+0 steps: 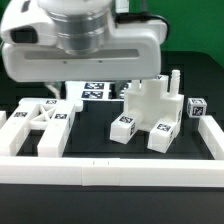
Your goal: Assemble chair
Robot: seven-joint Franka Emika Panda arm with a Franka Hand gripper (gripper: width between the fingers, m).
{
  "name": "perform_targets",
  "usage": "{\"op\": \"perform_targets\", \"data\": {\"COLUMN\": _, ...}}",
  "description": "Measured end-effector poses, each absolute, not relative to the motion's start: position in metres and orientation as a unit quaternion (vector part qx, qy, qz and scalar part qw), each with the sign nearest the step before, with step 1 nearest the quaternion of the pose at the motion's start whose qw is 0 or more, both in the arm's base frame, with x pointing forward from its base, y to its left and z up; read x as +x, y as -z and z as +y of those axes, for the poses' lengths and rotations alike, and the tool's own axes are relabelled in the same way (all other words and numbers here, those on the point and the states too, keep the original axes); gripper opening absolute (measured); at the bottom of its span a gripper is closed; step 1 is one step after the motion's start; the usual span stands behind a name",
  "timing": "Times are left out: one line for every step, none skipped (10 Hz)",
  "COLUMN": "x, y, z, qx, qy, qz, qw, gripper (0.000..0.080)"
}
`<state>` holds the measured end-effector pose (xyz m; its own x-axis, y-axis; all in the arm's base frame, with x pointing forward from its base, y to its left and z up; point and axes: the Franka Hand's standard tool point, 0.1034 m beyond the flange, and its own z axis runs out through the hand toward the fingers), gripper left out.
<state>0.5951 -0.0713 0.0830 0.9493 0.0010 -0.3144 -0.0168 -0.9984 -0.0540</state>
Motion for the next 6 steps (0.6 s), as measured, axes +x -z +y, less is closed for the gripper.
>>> {"op": "perform_targets", "data": {"x": 0.596, "y": -0.081, "z": -0.08, "qx": -0.992, "qy": -0.121, "qz": -0.003, "qw": 0.022, "gripper": 0.0649}}
{"op": "perform_targets", "data": {"x": 0.597, "y": -0.079, "z": -0.087, "qx": -0.995, "qy": -0.096, "qz": -0.006, "qw": 0.016, "gripper": 0.0649}}
{"op": "perform_targets", "data": {"x": 0.604, "y": -0.079, "z": -0.091, "qx": -0.999, "qy": -0.05, "qz": -0.005, "qw": 0.004, "gripper": 0.0649}}
{"op": "perform_targets", "data": {"x": 0.603, "y": -0.079, "z": -0.094, "qx": -1.0, "qy": -0.018, "qz": -0.004, "qw": -0.005, "gripper": 0.0649}}
{"op": "perform_targets", "data": {"x": 0.603, "y": -0.079, "z": -0.097, "qx": -1.0, "qy": 0.001, "qz": -0.003, "qw": -0.012, "gripper": 0.0649}}
{"op": "perform_targets", "data": {"x": 0.607, "y": -0.078, "z": -0.102, "qx": -0.999, "qy": 0.036, "qz": 0.0, "qw": -0.021, "gripper": 0.0649}}
